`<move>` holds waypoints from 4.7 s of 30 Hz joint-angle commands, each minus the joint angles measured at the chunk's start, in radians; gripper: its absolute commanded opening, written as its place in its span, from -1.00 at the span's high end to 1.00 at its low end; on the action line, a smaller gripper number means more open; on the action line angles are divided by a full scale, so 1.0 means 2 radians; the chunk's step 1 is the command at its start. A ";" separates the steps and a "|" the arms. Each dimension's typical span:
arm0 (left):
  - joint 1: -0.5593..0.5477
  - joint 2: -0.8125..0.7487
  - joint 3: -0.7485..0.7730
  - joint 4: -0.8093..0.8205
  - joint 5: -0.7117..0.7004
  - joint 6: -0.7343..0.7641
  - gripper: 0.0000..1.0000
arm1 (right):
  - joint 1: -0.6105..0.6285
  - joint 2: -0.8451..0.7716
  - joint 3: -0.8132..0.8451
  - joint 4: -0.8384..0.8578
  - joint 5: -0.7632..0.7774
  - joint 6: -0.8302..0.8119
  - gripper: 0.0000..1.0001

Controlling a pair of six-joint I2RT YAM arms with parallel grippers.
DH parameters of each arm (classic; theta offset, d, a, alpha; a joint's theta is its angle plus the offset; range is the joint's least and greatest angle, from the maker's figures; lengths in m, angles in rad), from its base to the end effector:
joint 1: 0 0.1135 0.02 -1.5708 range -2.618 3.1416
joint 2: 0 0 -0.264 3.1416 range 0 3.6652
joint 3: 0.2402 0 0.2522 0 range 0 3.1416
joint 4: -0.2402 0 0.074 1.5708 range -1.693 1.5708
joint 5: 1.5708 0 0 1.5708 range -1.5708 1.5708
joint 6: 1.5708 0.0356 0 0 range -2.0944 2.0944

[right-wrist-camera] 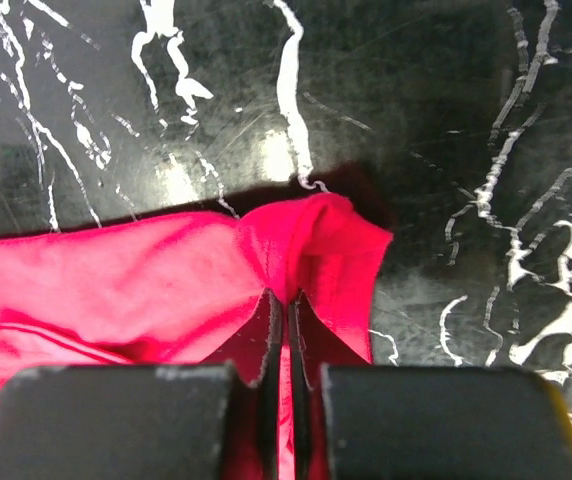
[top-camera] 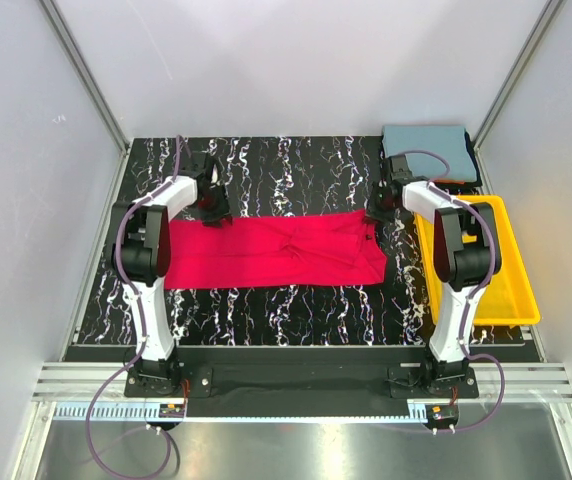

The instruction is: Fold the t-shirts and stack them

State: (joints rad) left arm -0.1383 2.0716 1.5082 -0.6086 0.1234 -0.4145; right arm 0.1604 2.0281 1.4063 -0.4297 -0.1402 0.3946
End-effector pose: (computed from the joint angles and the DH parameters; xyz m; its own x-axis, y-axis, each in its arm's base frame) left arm 0.4237 -0.0634 0.1642 -0.9096 -0.2769 -0.3097 -0.1990 0.9448 -0.2602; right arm 0.4186 0.0728 0.1616 -0.8783 0.2435 -0.4115 0.1203 0.9454 0.3028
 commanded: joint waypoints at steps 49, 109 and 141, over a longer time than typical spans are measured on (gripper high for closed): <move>0.015 -0.005 0.040 -0.078 -0.042 0.021 -0.14 | -0.009 -0.036 0.014 0.002 0.022 0.059 0.52; 0.099 -0.207 -0.280 0.059 0.073 -0.102 -0.23 | -0.012 0.074 0.334 -0.063 -0.076 0.090 -0.22; 0.048 -0.352 -0.386 0.038 0.021 -0.143 -0.12 | -0.013 0.070 0.124 0.021 -0.014 0.099 0.79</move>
State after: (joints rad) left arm -0.0467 1.3243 0.7513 -0.5568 0.1574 -0.6899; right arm 0.1410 2.1525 1.6283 -0.4049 -0.2115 0.6025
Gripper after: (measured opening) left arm 0.567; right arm 0.114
